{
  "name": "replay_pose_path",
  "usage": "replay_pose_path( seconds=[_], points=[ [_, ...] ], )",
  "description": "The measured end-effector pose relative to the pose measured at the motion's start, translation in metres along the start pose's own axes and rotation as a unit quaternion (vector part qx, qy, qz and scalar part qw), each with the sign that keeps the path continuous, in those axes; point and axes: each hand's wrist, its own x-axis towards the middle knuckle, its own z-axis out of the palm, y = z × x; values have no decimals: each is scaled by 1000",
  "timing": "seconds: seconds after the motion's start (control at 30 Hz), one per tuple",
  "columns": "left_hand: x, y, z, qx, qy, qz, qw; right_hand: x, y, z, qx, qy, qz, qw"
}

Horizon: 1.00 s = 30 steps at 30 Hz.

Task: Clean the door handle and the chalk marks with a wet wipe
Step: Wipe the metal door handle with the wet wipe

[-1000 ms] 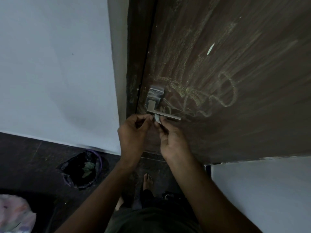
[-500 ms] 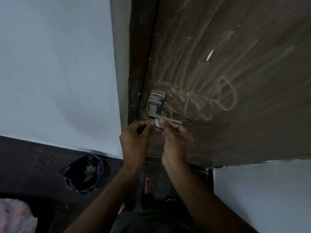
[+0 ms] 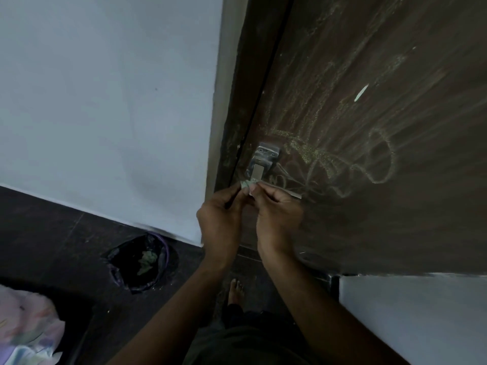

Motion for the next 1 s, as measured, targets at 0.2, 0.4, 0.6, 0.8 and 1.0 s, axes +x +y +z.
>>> replay_pose_path(
  seconds=[0.2,0.4,0.6,0.8,1.0],
  points=[
    [10,0,11,-43,32,-56,997,-11,-4,-22,-128,-95,-40,986],
    [34,17,30,19,88,11,996,-9,2,-47,-169,-91,-6,981],
    [28,-2,27,65,75,-20,995,-10,5,-57,-189,-106,10,976],
    [18,-16,28,-37,53,-136,989,-9,10,-63,-201,-120,25,972],
    [23,-20,27,-260,-35,-242,934,-3,16,-64,-179,-130,60,973]
  ],
)
